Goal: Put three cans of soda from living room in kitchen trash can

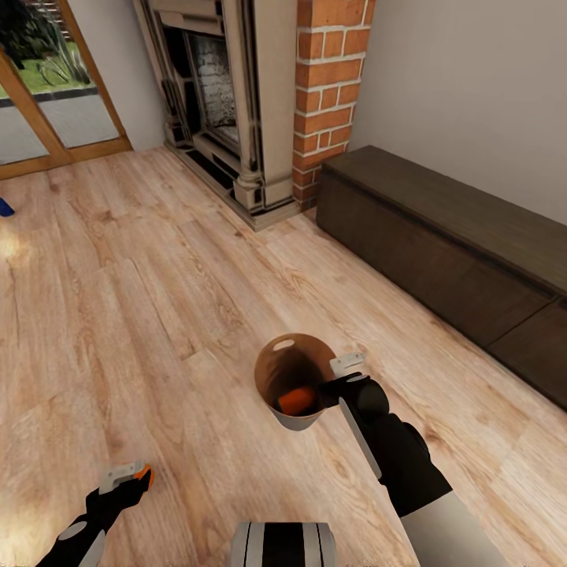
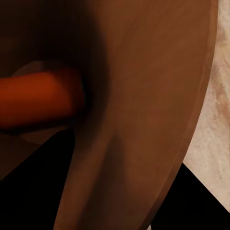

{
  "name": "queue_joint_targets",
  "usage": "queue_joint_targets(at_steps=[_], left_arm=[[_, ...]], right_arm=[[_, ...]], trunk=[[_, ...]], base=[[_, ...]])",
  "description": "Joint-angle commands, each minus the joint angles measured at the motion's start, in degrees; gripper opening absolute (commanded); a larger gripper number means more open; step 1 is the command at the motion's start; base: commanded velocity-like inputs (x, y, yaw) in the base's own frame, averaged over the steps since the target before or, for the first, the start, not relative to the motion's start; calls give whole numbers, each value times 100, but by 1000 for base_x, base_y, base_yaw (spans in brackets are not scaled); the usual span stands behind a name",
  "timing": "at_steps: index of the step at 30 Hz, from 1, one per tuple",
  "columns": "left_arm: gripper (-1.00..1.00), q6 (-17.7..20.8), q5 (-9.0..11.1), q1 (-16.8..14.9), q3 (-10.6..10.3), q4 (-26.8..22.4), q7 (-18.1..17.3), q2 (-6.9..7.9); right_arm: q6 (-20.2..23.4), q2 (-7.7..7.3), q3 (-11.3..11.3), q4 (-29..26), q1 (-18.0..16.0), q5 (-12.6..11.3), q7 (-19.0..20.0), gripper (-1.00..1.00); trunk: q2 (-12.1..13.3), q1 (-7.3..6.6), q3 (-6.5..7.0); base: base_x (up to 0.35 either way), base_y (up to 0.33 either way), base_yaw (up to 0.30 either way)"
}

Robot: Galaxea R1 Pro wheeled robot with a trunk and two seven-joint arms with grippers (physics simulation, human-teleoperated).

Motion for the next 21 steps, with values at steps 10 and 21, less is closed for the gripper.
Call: queue_joint_targets(at_steps=[10, 21], left_arm=[[100, 0, 0, 0, 0, 1, -1, 0], [100, -1, -3, 0, 0, 1, -2, 0]], right_arm=[[-7, 1, 1, -4, -4, -47, 11, -100], [-6, 1, 1, -4, -3, -46, 11, -100]], trunk=[[-2, 2, -22], [-2, 2, -22]], base=[[0, 0, 0], [0, 15, 0]])
